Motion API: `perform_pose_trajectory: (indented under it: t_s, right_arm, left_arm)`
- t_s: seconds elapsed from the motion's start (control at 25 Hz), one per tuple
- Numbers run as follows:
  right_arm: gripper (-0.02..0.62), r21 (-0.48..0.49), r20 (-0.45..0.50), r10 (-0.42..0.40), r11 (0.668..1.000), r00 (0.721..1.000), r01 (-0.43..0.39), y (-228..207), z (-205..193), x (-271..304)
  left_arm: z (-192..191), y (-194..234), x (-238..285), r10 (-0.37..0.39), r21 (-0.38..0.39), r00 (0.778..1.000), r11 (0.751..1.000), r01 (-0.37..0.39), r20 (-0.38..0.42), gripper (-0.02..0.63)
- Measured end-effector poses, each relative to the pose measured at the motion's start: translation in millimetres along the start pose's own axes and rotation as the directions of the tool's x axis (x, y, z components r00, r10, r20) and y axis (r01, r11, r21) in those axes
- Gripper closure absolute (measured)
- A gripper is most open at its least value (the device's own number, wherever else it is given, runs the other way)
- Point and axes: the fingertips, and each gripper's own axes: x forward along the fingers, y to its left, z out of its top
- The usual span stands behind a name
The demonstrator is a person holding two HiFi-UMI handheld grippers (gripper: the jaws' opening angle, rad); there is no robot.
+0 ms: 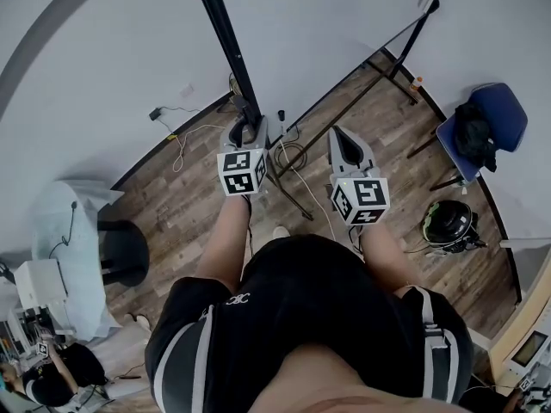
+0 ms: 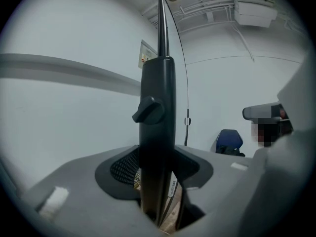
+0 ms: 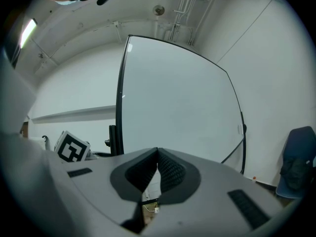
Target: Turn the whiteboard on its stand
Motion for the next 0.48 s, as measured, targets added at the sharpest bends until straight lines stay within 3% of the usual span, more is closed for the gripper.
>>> perform_pose_trajectory:
  t_s: [0.48]
  right_arm:
    - [0.589, 0.011, -0.022, -0.03, 0.999, 0.999, 0.03, -5, -7, -14]
  left_arm:
    - [0, -2, 1, -0.019, 0.041, 0.999, 0.999, 0.018, 0.037, 0.423]
